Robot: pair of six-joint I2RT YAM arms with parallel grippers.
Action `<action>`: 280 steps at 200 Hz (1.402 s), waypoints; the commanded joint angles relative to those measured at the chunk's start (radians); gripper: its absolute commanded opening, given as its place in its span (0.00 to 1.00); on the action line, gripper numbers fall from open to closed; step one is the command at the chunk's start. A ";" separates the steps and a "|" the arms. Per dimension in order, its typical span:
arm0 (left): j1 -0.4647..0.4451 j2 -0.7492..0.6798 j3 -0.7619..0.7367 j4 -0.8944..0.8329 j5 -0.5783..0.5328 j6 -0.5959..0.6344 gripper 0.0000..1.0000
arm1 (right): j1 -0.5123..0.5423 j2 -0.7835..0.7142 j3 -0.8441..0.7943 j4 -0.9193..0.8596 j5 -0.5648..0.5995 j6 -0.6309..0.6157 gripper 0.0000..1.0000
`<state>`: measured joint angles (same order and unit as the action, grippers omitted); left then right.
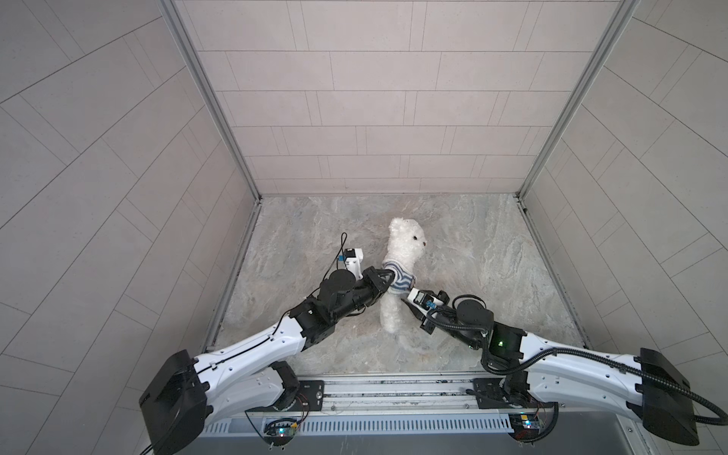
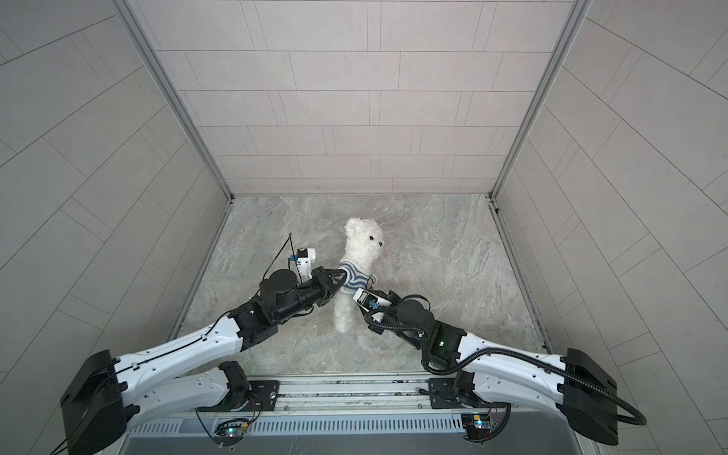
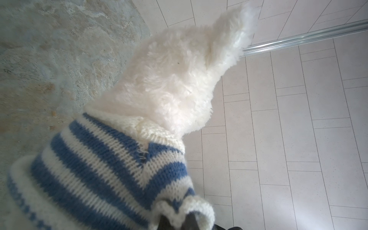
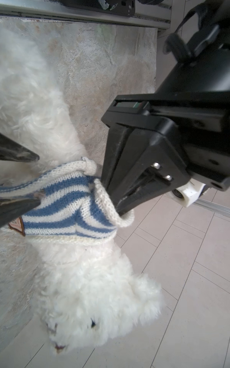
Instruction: Dress the teddy bear
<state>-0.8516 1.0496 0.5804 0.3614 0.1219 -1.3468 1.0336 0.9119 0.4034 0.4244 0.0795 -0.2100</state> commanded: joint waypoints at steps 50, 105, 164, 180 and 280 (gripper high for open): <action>-0.008 -0.025 -0.006 0.086 -0.009 -0.012 0.00 | 0.009 0.001 0.004 0.060 0.019 -0.020 0.38; -0.008 -0.031 -0.009 0.074 -0.002 -0.014 0.00 | 0.006 0.081 -0.006 0.119 0.029 -0.061 0.37; 0.004 -0.074 -0.043 0.048 0.024 -0.014 0.00 | 0.003 0.131 0.024 0.092 0.128 -0.058 0.00; 0.032 -0.099 -0.063 0.033 0.075 -0.012 0.00 | 0.002 0.126 0.015 0.070 0.186 -0.056 0.00; 0.140 -0.189 0.011 -0.199 0.370 0.104 0.00 | -0.092 0.059 -0.087 0.020 0.223 0.060 0.00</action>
<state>-0.7357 0.9058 0.5323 0.1883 0.4065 -1.2999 0.9588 0.9871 0.3355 0.4900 0.2546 -0.1883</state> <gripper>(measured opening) 0.054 0.043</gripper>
